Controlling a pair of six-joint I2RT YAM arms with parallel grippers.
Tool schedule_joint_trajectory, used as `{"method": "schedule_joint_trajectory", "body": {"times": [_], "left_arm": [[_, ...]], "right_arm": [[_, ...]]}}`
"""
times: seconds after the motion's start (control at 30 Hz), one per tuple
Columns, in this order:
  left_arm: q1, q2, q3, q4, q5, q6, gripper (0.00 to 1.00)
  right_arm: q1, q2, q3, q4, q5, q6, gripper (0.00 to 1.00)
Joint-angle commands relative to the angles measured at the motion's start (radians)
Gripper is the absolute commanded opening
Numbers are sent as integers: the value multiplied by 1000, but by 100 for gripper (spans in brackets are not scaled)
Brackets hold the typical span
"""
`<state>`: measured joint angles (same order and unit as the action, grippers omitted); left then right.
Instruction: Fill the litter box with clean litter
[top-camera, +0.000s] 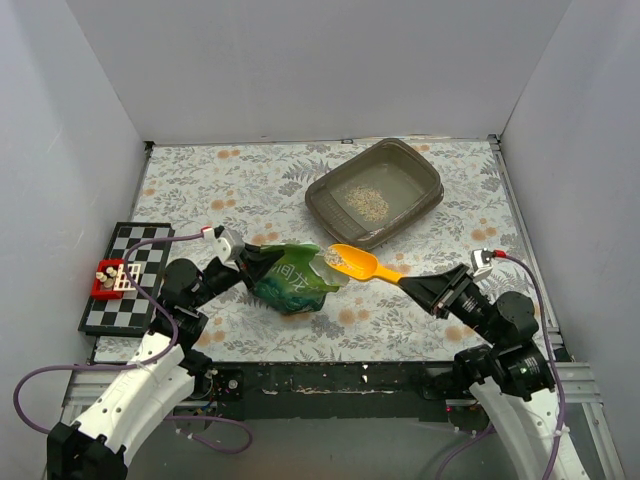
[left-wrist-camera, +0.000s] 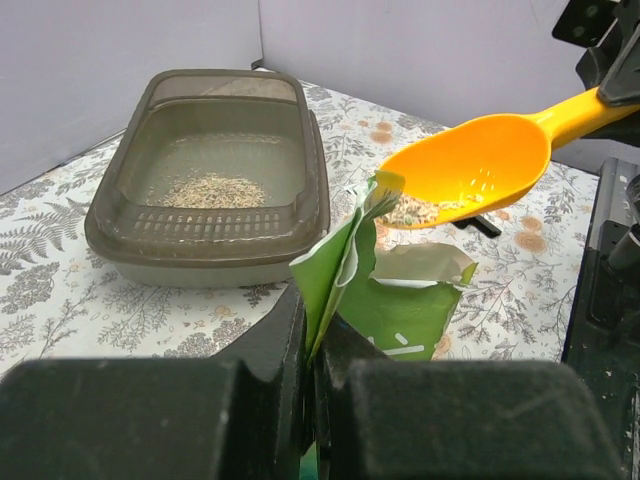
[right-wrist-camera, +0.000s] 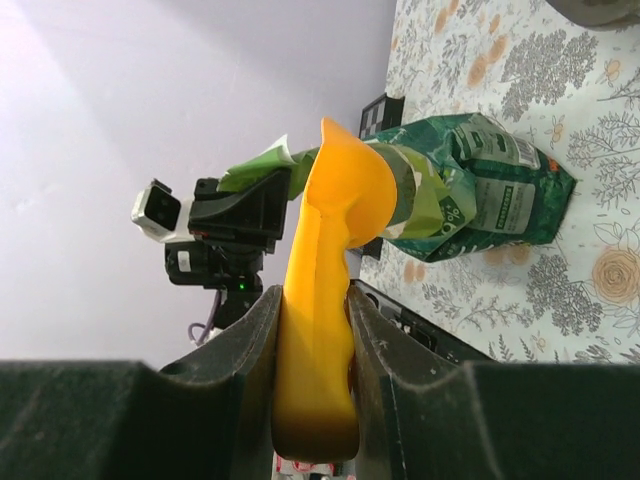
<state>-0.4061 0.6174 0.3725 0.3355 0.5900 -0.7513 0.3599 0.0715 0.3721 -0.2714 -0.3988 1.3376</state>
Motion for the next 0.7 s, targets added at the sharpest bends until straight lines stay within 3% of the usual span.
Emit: {"method": "schedule_joint_trajectory", "body": {"times": [0.0, 0.27, 0.47, 0.67], "left_arm": [[0, -19, -7, -20, -41, 1, 0], [-3, -25, -10, -16, -39, 1, 0], [-8, -27, -12, -13, -41, 1, 0], [-11, -25, -14, -13, -44, 0, 0]], "right_arm": [[-1, 56, 96, 44, 80, 38, 1], [-1, 246, 231, 129, 285, -2, 1], [-1, 393, 240, 241, 458, -46, 1], [-1, 589, 261, 299, 620, -194, 1]]}}
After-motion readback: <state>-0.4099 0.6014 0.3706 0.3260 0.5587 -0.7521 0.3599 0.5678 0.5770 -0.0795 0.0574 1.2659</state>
